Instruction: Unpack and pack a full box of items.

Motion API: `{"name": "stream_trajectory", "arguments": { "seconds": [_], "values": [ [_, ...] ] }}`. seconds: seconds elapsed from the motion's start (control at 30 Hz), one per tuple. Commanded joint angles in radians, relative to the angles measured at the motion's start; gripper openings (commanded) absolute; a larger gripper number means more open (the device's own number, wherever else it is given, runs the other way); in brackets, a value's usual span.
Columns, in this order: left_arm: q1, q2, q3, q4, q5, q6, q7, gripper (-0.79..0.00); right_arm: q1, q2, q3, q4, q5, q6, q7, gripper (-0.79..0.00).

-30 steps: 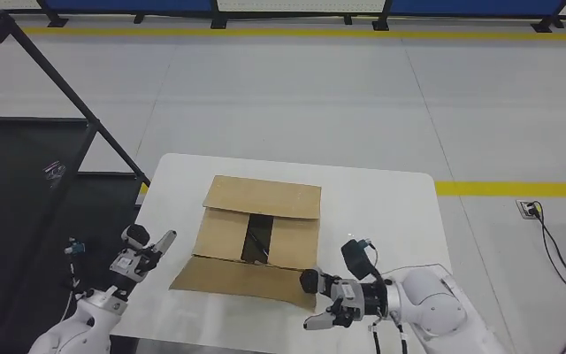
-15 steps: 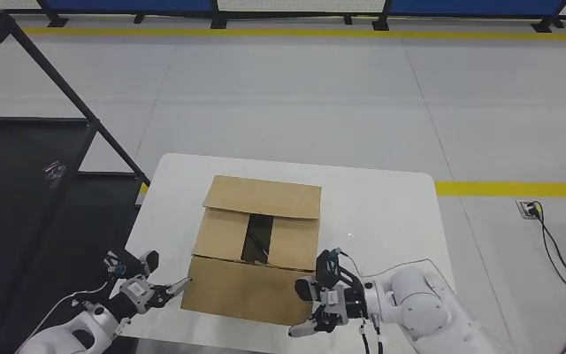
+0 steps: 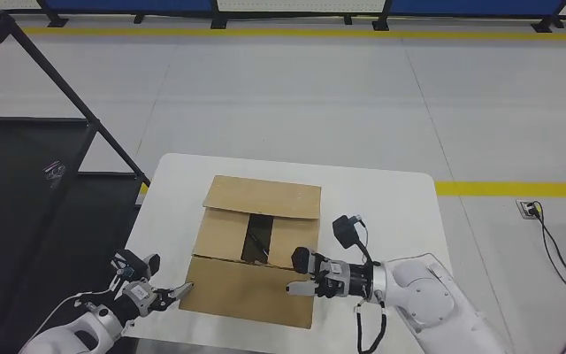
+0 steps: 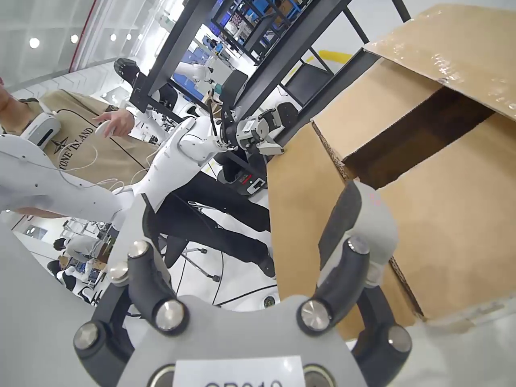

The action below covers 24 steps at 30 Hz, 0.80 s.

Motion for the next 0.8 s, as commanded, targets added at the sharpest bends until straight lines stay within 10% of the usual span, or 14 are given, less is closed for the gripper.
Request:
{"name": "stream_trajectory", "arguments": {
  "seconds": [0.0, 0.3, 0.77],
  "values": [
    [0.0, 0.0, 0.0, 0.0, 0.0, 0.0, 0.0, 0.0, 0.0, 0.0, 0.0, 0.0, 0.001, 0.0, 0.0, 0.0],
    [0.007, 0.0, 0.009, -0.011, 0.032, 0.02, 0.032, 0.0, 0.07, -0.032, -0.075, 0.15, 0.225, 0.302, -0.058, 0.0],
    [0.035, 0.007, 0.044, -0.014, 0.127, 0.009, 0.116, 0.0, 0.168, -0.091, -0.12, 0.379, 0.498, 0.361, -0.222, 0.0]
  ]
}}
